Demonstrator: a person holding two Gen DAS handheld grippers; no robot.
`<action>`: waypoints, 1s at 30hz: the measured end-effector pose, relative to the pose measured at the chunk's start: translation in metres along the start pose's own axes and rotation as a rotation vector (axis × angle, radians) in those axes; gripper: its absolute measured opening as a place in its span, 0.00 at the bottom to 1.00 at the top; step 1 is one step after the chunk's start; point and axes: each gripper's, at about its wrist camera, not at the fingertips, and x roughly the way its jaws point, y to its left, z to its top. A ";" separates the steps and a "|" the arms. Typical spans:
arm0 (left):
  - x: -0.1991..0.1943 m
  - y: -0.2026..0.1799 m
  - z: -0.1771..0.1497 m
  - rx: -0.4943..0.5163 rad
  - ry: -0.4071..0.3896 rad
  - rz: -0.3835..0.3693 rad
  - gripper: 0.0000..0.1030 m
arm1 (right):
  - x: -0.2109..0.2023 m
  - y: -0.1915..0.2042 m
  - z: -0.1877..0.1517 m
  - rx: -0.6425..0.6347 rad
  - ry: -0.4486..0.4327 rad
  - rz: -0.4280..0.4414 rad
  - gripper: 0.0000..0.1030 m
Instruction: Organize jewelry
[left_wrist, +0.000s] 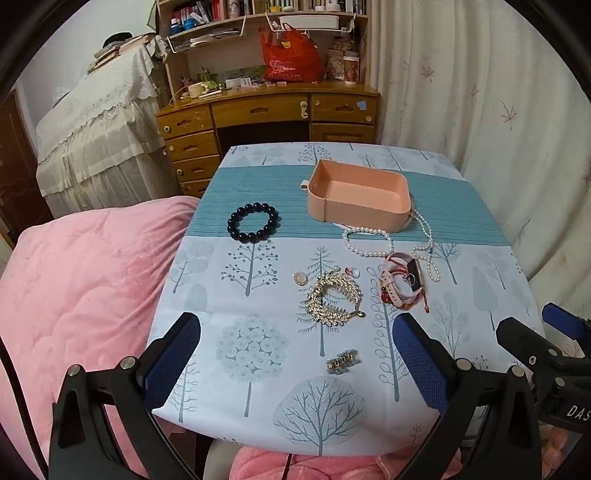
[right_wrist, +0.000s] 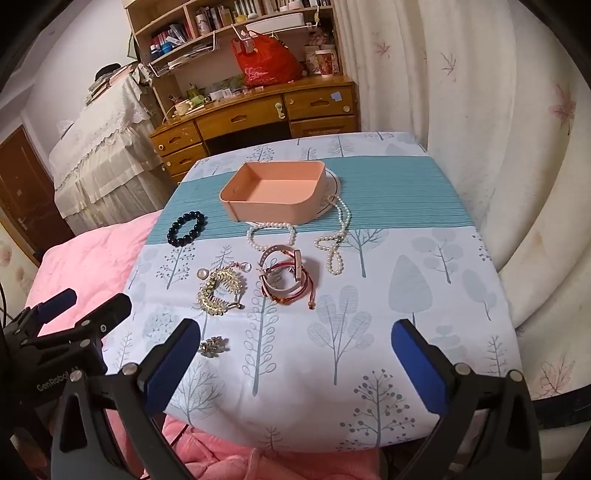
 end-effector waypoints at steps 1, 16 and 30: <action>-0.001 0.000 0.000 0.000 -0.003 0.000 0.99 | 0.000 0.000 0.000 0.000 0.000 0.000 1.00; 0.006 -0.002 0.001 0.024 0.013 0.007 0.99 | 0.001 0.012 0.005 -0.038 -0.013 0.040 1.00; 0.007 -0.001 -0.001 0.021 0.009 0.015 0.99 | 0.008 0.022 0.006 -0.061 0.002 0.052 1.00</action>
